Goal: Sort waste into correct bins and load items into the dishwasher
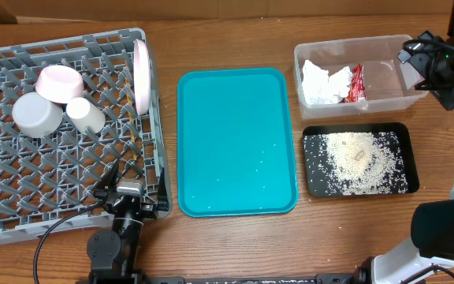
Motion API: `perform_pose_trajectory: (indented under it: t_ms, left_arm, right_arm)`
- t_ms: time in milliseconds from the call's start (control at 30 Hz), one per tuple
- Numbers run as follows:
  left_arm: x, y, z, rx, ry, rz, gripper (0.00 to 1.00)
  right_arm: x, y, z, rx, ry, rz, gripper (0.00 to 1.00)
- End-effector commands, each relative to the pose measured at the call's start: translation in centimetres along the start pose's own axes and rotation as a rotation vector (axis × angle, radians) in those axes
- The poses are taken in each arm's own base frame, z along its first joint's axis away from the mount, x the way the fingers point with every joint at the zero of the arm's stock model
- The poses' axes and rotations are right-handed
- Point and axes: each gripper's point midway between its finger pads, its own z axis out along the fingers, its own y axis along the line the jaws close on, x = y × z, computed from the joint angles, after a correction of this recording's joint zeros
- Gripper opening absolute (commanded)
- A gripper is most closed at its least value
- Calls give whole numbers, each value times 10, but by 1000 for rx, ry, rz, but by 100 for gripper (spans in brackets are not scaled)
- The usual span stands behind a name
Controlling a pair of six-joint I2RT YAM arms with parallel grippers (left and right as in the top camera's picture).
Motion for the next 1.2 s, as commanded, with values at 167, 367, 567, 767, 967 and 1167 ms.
perform_pose_trajectory:
  t_ms: [167,367,567,767,967,1167]
  left_arm:
    - [1,2,0,-14,-1,11,100]
    - [1,2,0,-14,-1,11,100]
    - [1,2,0,-15,-1,11,100]
    - [1,2,0,-15,-1,11,100]
    - [1,2,0,-15,-1,11,100]
    - [1,2,0,-14,-1,11,100]
  right_arm:
    - [-8,1,-17,-29,-44,11,100]
    - [-8,1,-17,-29,-44,11,100]
    - [-9,16,-19,-103,-39,-22,26]
    - [33,15,-22,-145,154,-75,100]
    - [69,-7,-30,-69,313,-79,100]
    - [89,-8,-66,-125,306,-154,100]
